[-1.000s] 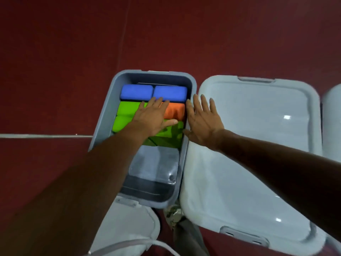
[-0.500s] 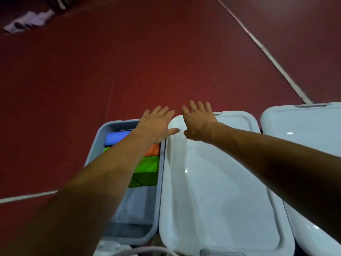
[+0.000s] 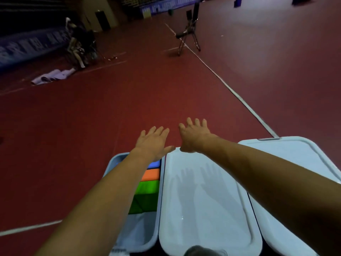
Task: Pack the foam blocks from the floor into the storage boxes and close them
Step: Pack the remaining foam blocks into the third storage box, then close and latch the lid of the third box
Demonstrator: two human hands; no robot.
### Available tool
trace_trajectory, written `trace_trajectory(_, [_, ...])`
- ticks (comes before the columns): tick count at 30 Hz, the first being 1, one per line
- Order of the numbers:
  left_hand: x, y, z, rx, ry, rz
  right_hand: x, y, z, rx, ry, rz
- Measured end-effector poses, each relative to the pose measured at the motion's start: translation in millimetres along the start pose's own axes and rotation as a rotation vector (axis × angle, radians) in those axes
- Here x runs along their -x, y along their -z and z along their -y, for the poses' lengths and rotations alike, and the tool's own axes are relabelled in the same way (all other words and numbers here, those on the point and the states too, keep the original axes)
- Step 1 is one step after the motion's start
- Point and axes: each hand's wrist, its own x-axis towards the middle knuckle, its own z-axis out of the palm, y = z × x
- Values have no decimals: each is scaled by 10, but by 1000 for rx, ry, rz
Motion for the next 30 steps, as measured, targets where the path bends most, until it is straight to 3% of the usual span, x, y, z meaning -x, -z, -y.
trace_trajectory(8, [746, 288, 240, 21, 82, -66, 423, 430, 499, 29, 84, -63])
trace_trajectory(17, [1773, 218, 806, 285, 306, -139, 836, 672, 1353, 74, 258, -112])
trace_trajectory(25, [2380, -228, 1449, 337, 412, -13, 919, 312, 2469, 115, 420, -42])
trace_trajectory(30, [2616, -819, 1887, 476, 485, 164, 831, -230, 3178, 187, 548, -6])
